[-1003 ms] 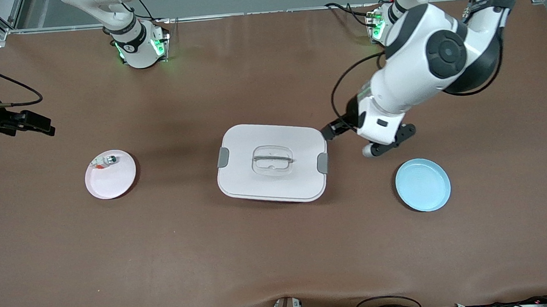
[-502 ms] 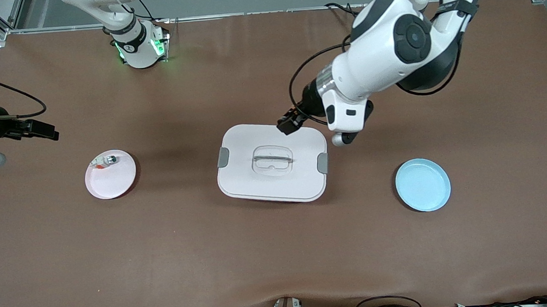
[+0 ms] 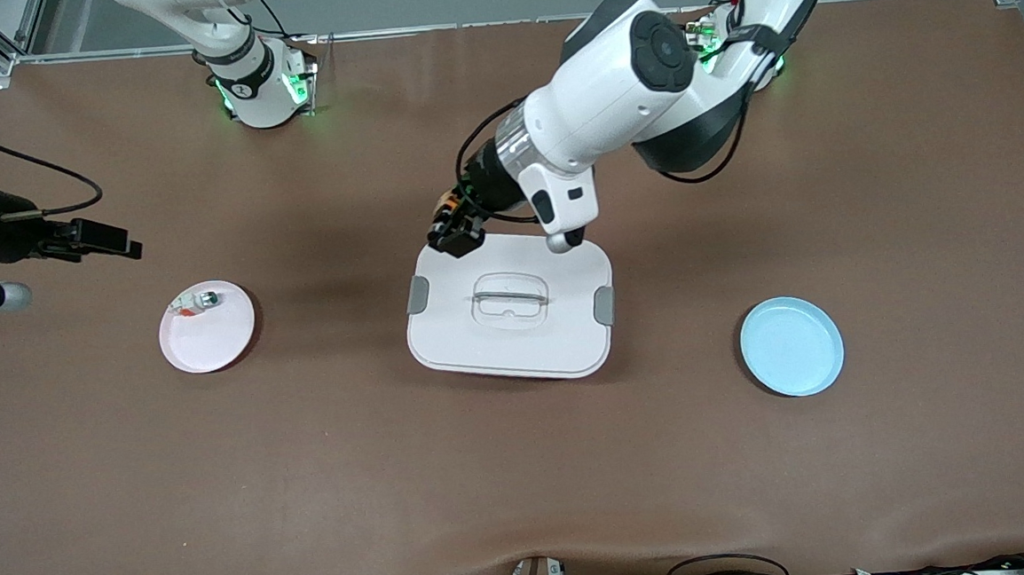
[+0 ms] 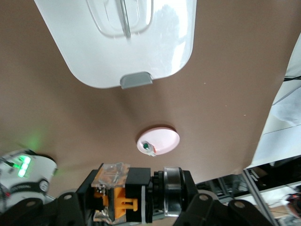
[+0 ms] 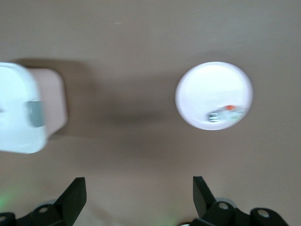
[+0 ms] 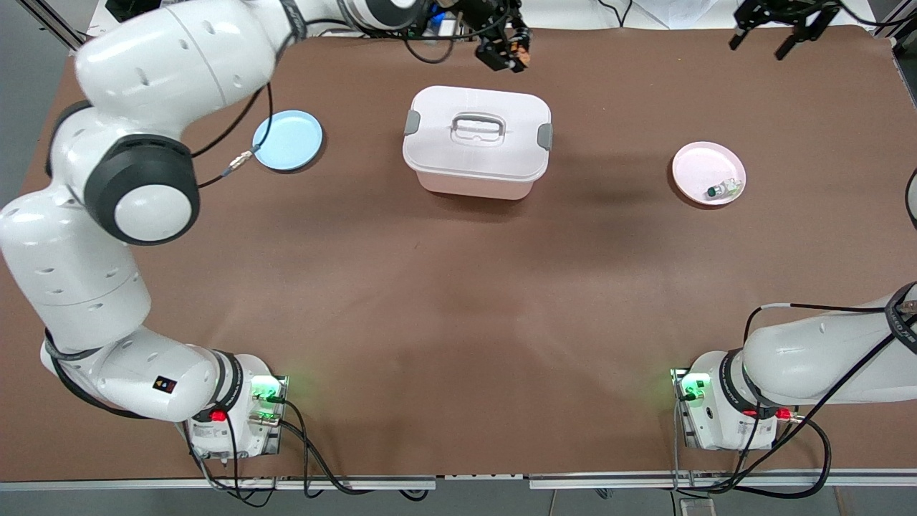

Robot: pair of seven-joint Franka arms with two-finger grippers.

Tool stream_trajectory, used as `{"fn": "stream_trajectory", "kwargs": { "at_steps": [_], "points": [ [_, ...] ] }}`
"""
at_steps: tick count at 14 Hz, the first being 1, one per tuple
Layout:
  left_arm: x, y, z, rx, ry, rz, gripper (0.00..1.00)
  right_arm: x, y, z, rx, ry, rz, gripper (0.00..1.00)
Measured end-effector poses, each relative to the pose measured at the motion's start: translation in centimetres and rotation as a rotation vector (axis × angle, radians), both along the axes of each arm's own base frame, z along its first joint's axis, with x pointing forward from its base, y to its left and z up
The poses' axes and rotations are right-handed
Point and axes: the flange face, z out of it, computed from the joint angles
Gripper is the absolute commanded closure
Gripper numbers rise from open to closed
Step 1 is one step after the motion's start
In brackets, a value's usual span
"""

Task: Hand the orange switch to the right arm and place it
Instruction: 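Hold the switch out while the right gripper reaches toward it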

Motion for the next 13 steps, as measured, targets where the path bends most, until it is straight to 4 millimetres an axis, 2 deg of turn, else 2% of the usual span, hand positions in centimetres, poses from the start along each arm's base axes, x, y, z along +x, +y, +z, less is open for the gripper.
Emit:
{"fn": "stream_trajectory", "kwargs": {
  "at_steps": [3, 5, 10, 13],
  "points": [
    [-0.6, -2.1, -1.4, -0.032, 0.074, 0.102, 1.0, 0.0, 3.0, 0.2, 0.177, 0.004, -0.005, 0.0],
    [-1.0, -2.7, -1.3, -0.034, 0.103, 0.131, 1.0, -0.3, 4.2, 0.0, 0.284, -0.006, -0.031, 0.0],
    [-1.9, -3.6, -1.4, -0.03, 0.122, 0.139, 1.0, -2.8, 8.8, -0.5, 0.395, -0.065, -0.047, 0.0],
    [-2.4, -4.0, -1.4, -0.029, 0.122, 0.131, 1.0, -3.2, 11.7, -0.8, 0.436, -0.093, -0.033, 0.0]
  ]
}}
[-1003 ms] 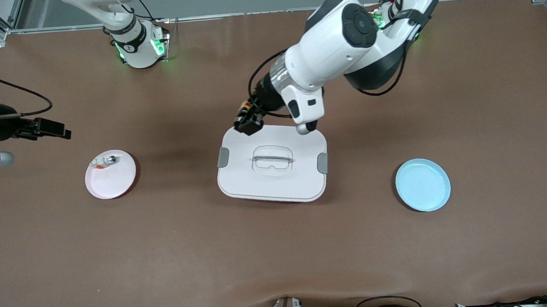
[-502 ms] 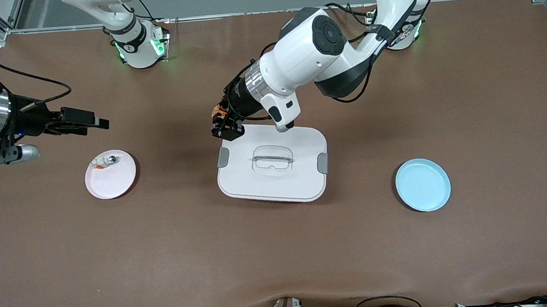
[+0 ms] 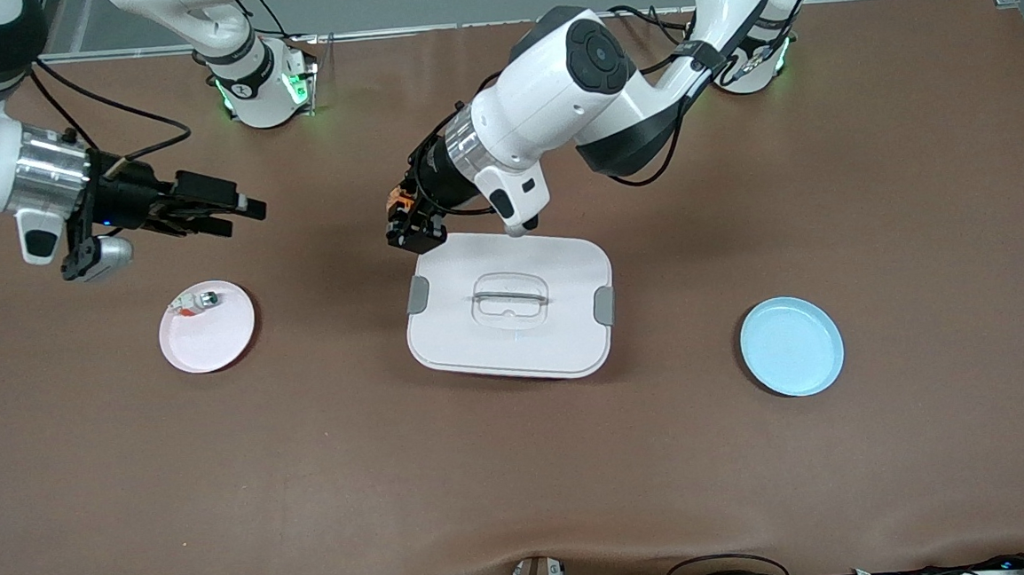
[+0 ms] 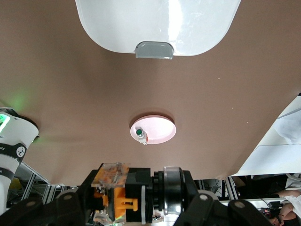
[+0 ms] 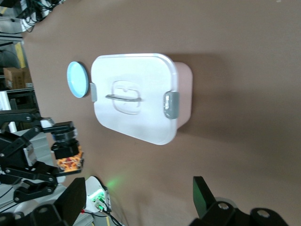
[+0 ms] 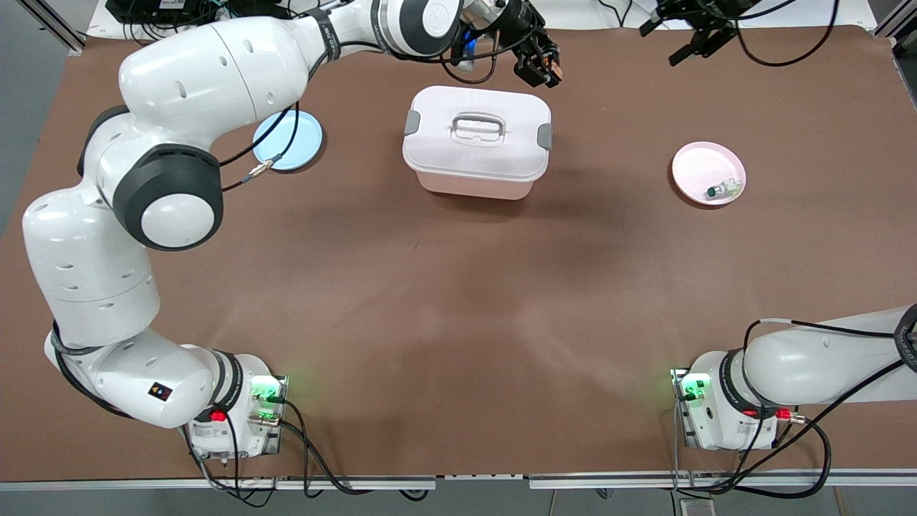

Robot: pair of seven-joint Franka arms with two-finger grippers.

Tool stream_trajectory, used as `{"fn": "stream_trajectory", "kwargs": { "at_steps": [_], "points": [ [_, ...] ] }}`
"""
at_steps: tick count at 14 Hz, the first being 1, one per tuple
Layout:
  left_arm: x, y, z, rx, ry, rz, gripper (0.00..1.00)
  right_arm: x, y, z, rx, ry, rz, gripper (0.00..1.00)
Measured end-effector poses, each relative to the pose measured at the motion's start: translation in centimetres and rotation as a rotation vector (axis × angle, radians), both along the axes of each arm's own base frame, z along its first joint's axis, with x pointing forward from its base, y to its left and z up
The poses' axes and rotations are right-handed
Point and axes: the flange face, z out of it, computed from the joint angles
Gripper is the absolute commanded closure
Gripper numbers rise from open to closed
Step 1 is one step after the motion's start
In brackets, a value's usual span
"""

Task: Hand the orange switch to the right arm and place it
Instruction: 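Hold the switch out while the right gripper reaches toward it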

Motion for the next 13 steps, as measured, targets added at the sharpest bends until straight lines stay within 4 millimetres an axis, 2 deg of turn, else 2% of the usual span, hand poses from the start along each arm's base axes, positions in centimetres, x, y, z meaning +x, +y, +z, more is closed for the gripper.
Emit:
{"fn": "stream_trajectory", "kwargs": {
  "at_steps": [4, 6, 13],
  "points": [
    [0.1, 0.1, 0.0, 0.001, 0.001, 0.005, 1.0, -1.1, 6.3, -1.5, -0.003, -0.056, 0.058, 0.0],
    [0.1, 0.1, 0.0, 0.002, 0.001, 0.005, 1.0, -1.9, 8.6, -2.2, -0.006, -0.057, 0.091, 0.0],
    [0.2, 0.1, -0.3, 0.004, 0.004, 0.006, 1.0, -2.8, 11.2, -2.4, 0.024, -0.041, 0.077, 0.0]
  ]
}}
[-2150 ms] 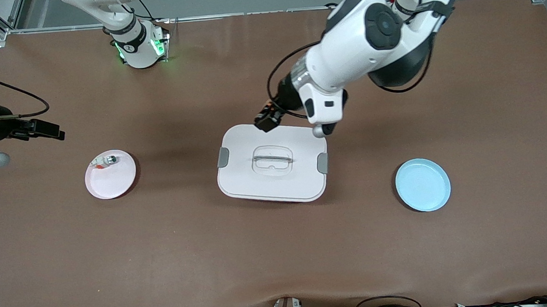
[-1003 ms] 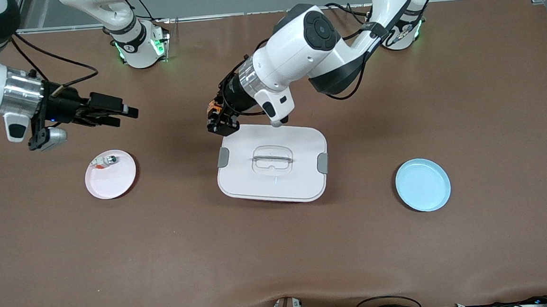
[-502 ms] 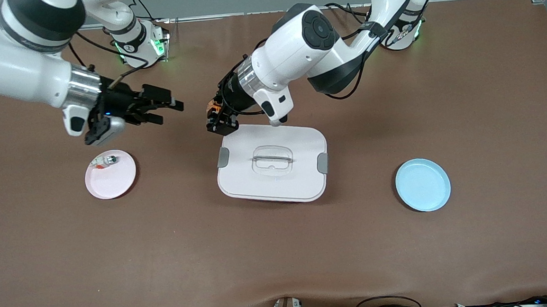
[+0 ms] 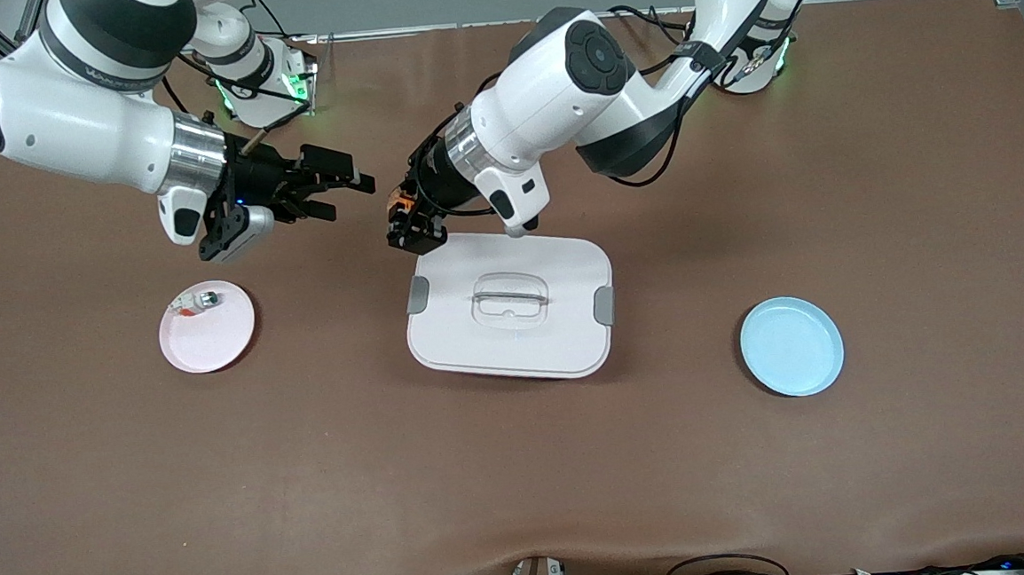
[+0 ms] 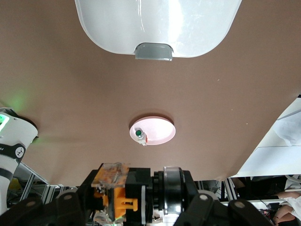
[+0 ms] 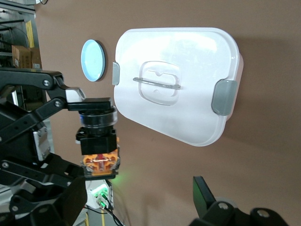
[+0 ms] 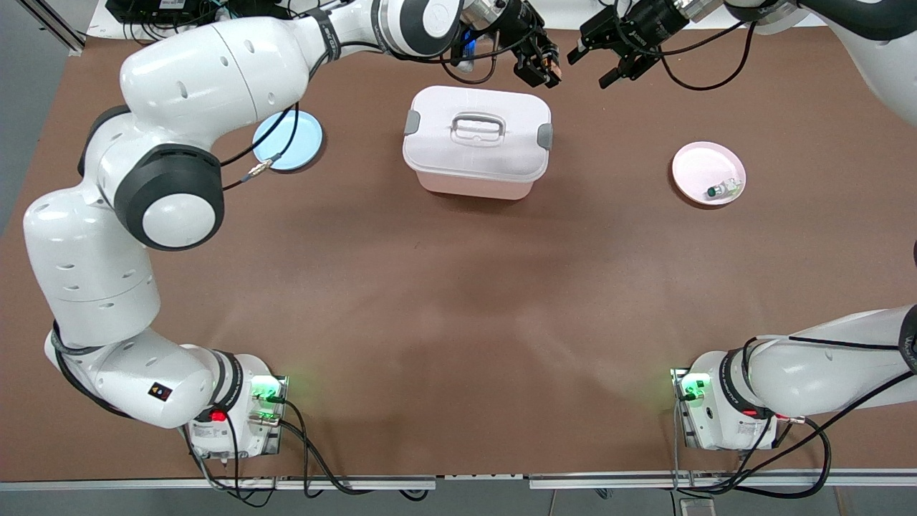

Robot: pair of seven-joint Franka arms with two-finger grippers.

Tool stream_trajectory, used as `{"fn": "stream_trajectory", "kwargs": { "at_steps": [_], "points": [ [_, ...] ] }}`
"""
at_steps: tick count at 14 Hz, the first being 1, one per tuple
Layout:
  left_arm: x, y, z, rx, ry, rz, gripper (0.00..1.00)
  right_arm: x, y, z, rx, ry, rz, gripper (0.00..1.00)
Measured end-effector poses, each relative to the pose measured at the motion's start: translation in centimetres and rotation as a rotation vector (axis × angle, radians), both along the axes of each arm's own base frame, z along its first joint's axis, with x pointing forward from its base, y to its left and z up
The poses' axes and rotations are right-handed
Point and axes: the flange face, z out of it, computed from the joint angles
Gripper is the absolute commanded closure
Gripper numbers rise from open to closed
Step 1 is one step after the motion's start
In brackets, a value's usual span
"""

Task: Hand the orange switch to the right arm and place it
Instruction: 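Hold the switch out while the right gripper reaches toward it, then close the right gripper on the orange switch beside the left gripper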

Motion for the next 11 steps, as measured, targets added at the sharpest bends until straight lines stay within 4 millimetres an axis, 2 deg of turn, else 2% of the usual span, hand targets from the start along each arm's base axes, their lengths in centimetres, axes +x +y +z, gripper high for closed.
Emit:
{"fn": "stream_trajectory", "kwargs": {
  "at_steps": [5, 11],
  "points": [
    [0.0, -0.1, -0.2, 0.002, 0.003, -0.001, 1.0, -0.7, 2.7, 0.1, -0.004, 0.004, -0.055, 0.0],
    [-0.2, -0.3, -0.3, 0.002, 0.004, -0.005, 1.0, -0.9, 3.3, -0.7, -0.009, -0.004, -0.077, 0.0]
  ]
}}
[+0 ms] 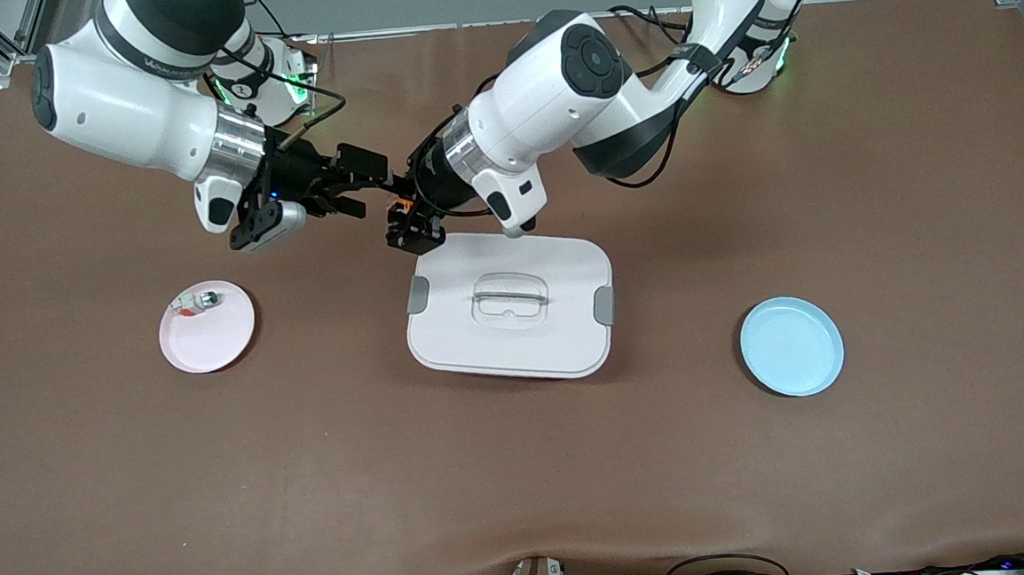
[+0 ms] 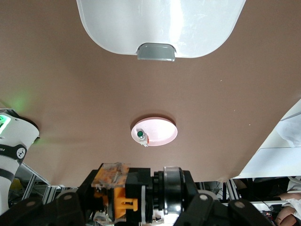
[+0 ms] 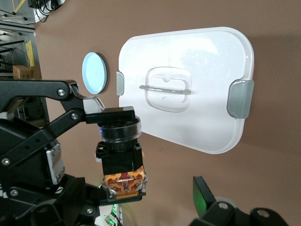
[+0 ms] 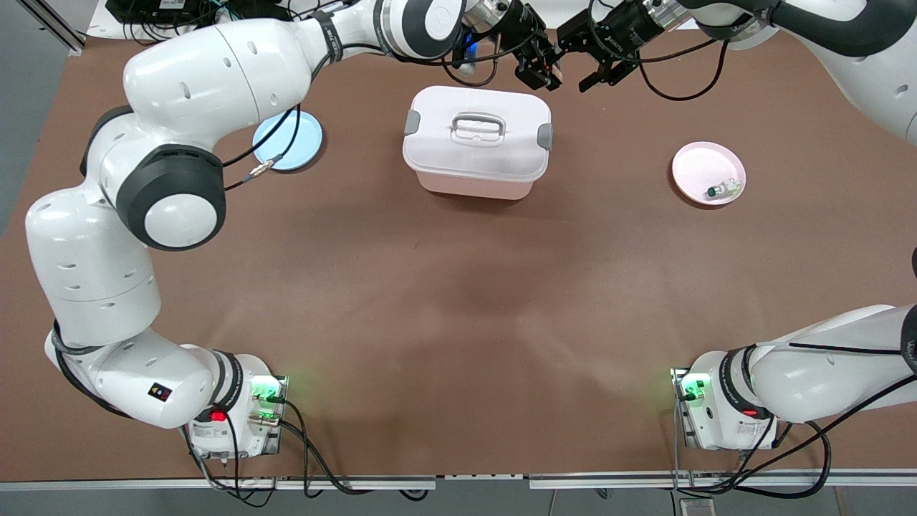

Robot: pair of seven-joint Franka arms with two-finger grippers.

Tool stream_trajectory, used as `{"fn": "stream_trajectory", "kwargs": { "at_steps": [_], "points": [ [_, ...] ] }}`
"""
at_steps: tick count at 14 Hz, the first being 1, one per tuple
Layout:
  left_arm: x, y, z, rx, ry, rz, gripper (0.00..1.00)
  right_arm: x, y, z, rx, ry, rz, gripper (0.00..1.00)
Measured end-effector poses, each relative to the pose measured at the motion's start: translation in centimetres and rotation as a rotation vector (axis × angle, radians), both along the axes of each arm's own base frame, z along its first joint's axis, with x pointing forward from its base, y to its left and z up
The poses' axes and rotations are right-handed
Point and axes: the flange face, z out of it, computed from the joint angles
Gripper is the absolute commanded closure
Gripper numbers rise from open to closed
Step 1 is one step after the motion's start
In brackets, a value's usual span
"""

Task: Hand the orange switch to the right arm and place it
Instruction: 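Close the right gripper on the orange switch beside the left gripper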

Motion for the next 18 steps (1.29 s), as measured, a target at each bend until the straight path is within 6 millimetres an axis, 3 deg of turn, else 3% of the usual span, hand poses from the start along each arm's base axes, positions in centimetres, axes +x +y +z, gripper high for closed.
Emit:
{"fn": "stream_trajectory", "kwargs": {
  "at_steps": [5, 7, 13, 18],
  "points": [
    [-0.6, -0.6, -0.2, 0.001, 0.002, -0.01, 1.0, -0.2, 0.8, -0.1, 0.0, -0.022, -0.009, 0.0],
    [-0.5, -0.5, -0.2, 0.002, 0.002, -0.01, 1.0, -0.3, 1.1, -0.1, 0.0, -0.028, -0.009, 0.18],
    [-0.7, -0.7, -0.2, 0.002, 0.002, -0.013, 1.0, -0.4, 1.2, -0.3, -0.002, -0.025, -0.007, 0.45],
    [-0.7, -0.8, -0.3, 0.002, 0.002, -0.013, 1.0, -0.4, 1.1, -0.5, 0.002, -0.039, 0.011, 1.0]
  ]
}}
